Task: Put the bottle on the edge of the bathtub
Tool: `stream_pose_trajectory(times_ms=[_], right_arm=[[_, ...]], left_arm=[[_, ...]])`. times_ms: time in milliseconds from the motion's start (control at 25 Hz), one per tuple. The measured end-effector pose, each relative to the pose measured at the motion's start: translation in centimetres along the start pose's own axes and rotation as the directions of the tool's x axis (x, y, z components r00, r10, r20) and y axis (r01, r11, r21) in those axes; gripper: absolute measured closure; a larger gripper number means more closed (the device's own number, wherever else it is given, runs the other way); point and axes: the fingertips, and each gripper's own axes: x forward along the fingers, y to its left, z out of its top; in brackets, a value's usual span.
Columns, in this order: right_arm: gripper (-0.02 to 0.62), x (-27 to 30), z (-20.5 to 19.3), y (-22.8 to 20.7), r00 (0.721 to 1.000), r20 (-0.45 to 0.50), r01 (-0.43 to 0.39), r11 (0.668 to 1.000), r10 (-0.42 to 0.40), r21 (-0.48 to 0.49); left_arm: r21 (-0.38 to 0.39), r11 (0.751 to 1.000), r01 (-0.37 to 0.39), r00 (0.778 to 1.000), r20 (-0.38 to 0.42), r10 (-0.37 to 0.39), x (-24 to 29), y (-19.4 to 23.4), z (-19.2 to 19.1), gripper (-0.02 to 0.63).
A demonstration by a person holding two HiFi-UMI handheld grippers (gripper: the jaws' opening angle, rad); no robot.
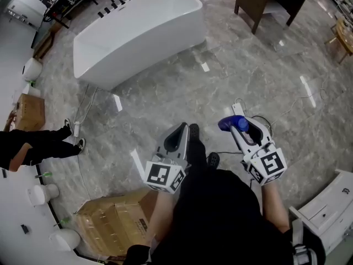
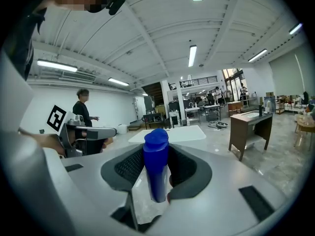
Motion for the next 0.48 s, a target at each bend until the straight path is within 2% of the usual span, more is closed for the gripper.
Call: stream_pose_trajectory(times_ms=[320,480], right_arm=[[0.446,5.5,0.5,-5.9,0.999,-0.032,0.043,0.999,-0.043,0.0],[0.446,10.2,2.8,-9.4,0.998,-0.044,0.048,0.999,-0.049,-0.016]], left_arm=[[-0.021,0.999,0.032,0.999,-0.006,-0.032,8.3,4.6,-0.2,0.597],[-0.013,0.999,0.043,0.999,-0.001,-0.043,14.1,8.0,1.9,0.597]])
